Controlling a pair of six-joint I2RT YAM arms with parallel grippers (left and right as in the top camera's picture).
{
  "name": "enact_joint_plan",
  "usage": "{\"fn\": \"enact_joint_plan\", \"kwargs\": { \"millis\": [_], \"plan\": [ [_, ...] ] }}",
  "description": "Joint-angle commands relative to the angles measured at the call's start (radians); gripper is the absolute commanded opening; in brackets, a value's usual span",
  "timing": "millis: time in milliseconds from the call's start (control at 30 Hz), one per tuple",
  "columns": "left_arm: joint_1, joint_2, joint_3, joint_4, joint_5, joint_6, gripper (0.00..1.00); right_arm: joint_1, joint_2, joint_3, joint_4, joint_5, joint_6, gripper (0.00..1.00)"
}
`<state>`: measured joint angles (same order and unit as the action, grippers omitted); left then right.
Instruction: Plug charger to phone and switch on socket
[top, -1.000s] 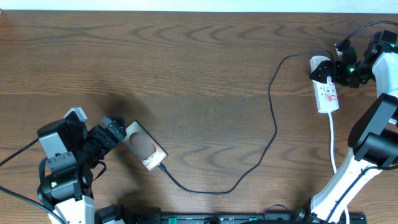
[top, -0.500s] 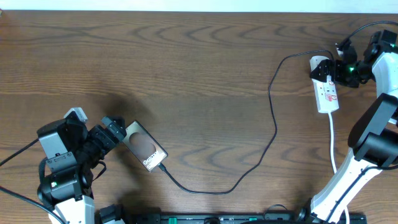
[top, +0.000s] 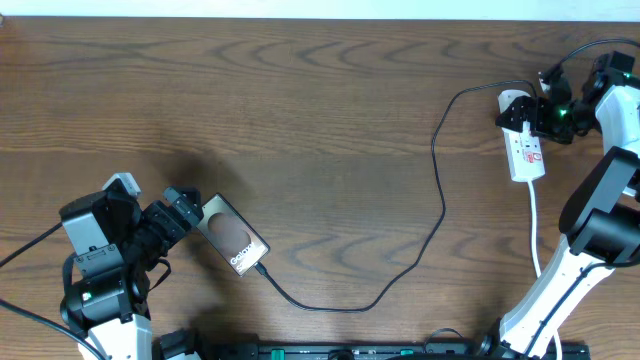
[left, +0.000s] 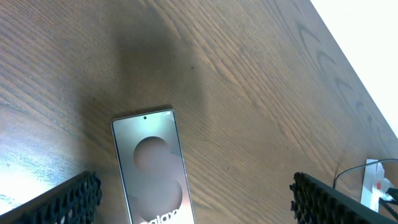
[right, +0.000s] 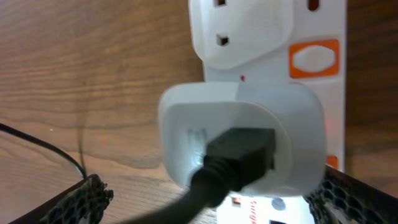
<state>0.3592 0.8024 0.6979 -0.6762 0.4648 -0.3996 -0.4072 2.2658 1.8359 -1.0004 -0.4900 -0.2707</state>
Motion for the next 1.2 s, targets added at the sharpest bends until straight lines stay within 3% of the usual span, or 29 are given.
{"fn": "enact_joint_plan", "kwargs": {
  "millis": [0,333,433,600,867,1167],
  "plan": [
    [0.001,0.0,0.007,-0.001,-0.006,0.005,0.96,0.018,0.059,-0.006,-0.005,-0.074,0.024,0.99],
    [0.001,0.0,0.007,-0.001,-0.006,0.005,0.96,0.028,0.068,-0.002,-0.001,-0.073,0.073,0.95],
    [0.001,0.0,0.007,-0.001,-0.006,0.005,0.96,0.022,0.057,0.008,-0.008,-0.021,0.112,0.99],
    [0.001,0.0,0.007,-0.001,-0.006,0.005,0.96,0.013,-0.01,0.031,-0.043,0.12,0.153,0.99],
    [0.001,0.0,0.007,-0.007,-0.006,0.005,0.96,0.016,-0.251,0.042,-0.09,0.396,0.323,0.99],
    [0.001,0.0,0.007,-0.031,-0.006,0.005,0.96,0.018,-0.548,0.042,-0.158,0.394,0.523,0.99]
  ]
}}
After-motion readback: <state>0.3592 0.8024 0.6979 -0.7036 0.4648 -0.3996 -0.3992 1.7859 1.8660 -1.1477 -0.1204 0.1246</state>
